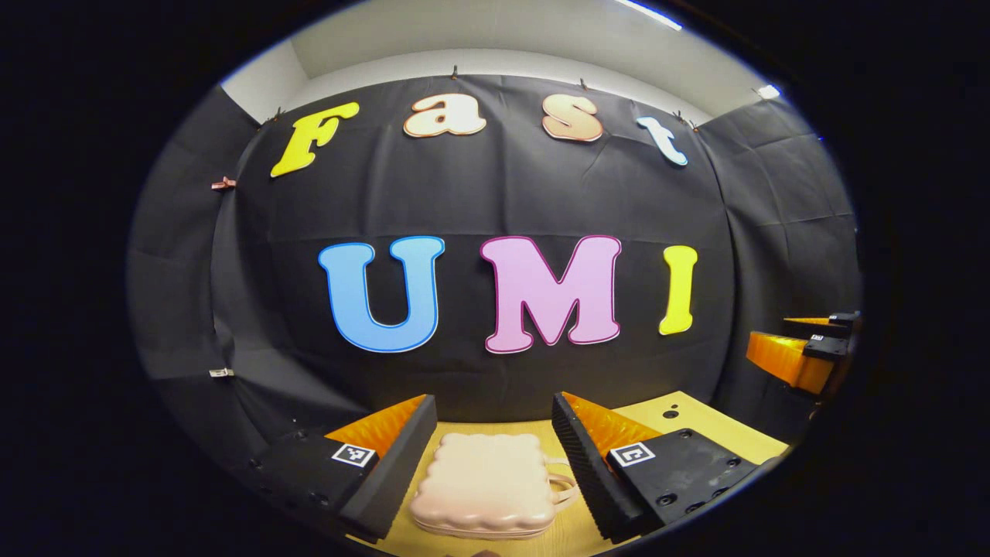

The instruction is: First open the suitcase, pack the skin care products into it, and then close the suitcase.

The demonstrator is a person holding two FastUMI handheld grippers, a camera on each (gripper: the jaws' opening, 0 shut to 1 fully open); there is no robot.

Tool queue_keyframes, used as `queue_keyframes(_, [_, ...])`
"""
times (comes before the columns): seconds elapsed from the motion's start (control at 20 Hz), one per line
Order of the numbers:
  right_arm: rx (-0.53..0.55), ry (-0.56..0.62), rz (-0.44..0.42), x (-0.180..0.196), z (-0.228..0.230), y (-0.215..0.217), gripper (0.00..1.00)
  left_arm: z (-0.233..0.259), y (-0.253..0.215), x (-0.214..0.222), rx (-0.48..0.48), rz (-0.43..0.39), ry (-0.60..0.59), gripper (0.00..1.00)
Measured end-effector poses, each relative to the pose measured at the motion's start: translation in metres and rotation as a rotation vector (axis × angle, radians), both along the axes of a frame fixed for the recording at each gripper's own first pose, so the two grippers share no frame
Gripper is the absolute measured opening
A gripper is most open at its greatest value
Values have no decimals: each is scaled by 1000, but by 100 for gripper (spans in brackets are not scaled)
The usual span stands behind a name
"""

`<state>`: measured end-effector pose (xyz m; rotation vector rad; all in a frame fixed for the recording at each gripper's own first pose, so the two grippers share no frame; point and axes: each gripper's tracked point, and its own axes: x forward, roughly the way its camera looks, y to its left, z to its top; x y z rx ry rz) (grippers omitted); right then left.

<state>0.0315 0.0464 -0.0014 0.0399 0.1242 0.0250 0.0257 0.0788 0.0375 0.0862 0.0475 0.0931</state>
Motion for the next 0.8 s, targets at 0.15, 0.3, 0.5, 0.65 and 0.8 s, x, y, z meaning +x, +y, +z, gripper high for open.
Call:
queue_keyframes(0.15, [-26,-13,19,3,1,8,97,1,2,4,-31,-3,-10,94])
queue_keyframes(0.3, [-26,-14,41,16,3,16,96,11,3,11,-73,-6,-19,94])
queue_keyframes(0.5, [-6,-15,53,26,5,22,97,12,9,7,-41,9,7,94])
queue_keyframes(0.65, [14,10,59,29,-1,27,97,17,17,-6,-29,47,-6,94])
queue_keyframes(0.8, [5,19,82,33,-1,33,97,14,22,-15,-37,77,0,94])
